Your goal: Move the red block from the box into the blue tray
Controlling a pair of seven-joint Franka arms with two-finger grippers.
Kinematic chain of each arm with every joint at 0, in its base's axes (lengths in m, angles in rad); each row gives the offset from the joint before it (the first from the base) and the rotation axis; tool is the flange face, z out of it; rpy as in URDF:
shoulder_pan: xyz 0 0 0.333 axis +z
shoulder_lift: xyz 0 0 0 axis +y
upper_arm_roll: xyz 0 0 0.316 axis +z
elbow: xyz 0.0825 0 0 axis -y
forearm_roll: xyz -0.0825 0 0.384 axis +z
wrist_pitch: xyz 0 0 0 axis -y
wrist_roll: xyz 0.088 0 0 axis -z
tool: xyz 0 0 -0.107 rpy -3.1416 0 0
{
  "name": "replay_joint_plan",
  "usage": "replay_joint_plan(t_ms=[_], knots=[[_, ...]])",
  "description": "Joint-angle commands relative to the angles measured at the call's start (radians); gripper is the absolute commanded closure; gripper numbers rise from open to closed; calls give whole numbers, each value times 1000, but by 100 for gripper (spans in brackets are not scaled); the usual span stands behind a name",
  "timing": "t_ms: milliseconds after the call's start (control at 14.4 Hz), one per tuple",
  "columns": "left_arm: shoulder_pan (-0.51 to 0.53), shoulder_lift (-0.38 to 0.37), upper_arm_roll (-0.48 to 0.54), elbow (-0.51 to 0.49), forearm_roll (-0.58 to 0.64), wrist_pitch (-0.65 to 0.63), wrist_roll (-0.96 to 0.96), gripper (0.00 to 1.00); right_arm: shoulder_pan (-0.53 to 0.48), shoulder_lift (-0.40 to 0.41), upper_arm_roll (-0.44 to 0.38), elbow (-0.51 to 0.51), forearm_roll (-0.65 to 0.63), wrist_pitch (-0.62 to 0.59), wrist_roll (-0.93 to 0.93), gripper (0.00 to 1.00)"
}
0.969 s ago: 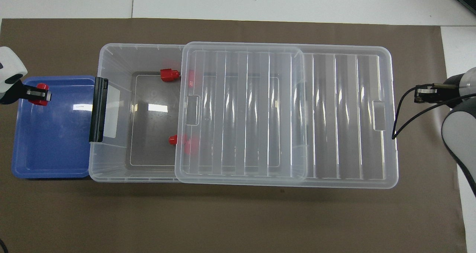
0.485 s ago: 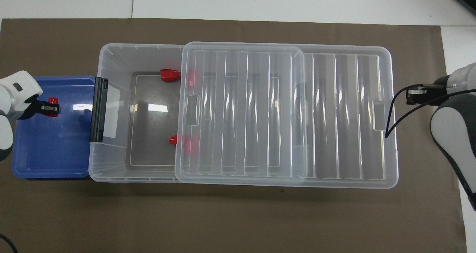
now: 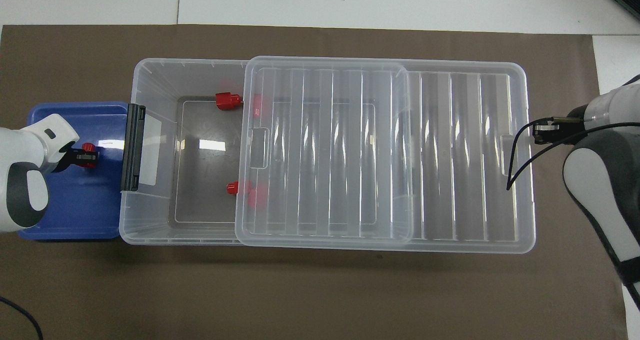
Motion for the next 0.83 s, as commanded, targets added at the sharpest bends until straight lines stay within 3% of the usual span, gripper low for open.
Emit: replay_joint_plan(t_ms=[0,138,208,277,346,623,762], knots=[[12,2,-10,-13,-12,29,-17,92,11,-18,1,-23,10,-2,-28,100],[6,2,-8,-13,-12,29,-40,91,34,-20,1,-23,10,-16,-31,100],[4,2,-8,-14,-12,29,-40,79,42,-20,1,-23,10,-17,-31,100],[3,2,-8,-13,-12,29,-32,35,45,-21,3,-23,10,-25,-32,100],[3,2,-8,-13,-12,25,-29,0,57,-21,3,-23,10,-39,-32,100],[-2,-16,-11,18,-12,-30,-23,0,109,-27,3,-23,10,-59,-44,100],[-6,-44,-19,117,-12,-207,-26,0,138,-29,3,-24,10,-65,-46,100]])
